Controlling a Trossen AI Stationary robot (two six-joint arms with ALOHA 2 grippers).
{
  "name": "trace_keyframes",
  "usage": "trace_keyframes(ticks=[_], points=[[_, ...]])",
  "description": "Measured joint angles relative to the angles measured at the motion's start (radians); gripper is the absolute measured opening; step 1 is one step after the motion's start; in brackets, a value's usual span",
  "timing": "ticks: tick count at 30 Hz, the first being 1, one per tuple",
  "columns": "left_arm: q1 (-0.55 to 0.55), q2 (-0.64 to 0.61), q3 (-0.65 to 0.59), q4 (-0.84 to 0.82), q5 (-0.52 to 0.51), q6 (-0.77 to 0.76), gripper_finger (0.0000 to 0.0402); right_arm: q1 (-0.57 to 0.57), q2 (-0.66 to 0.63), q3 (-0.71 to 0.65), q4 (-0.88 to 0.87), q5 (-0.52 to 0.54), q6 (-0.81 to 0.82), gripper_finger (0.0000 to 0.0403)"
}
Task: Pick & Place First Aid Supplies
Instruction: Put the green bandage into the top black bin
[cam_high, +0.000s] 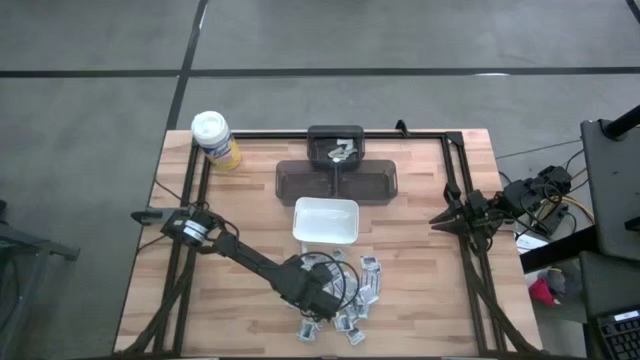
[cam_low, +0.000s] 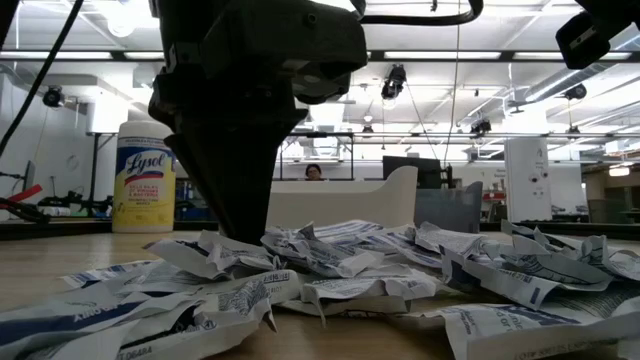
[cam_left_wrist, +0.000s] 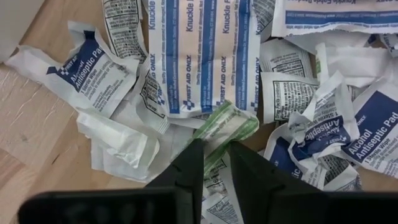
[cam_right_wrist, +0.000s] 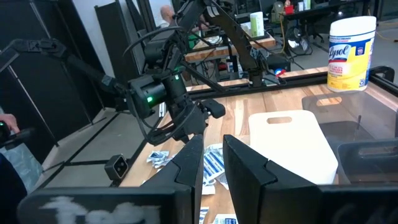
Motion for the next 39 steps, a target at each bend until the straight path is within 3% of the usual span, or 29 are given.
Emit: trace_keyframes(ticks=[16,27,32,39], points=[[0.001,-0.035,0.028,-0.001,0.002,0.023,0.0004,0.000,0.000,0.000,0.000,0.000,0.000,0.0059],[0.001,-0.042,0.034,-0.003,-0.003,0.033,0.0000,0.000,0.000,0.000,0.000,0.000,0.000,0.0059],[-0.002,-0.043,0.135,0.001,0.007,0.121,0.0000,0.000,0.000,0.000,0.000,0.000,0.000,0.0059],[-0.003,-0.043,0.333,0.028,-0.013,0.396,0.0000,0.000,0.000,0.000,0.000,0.000,0.000,0.0059]])
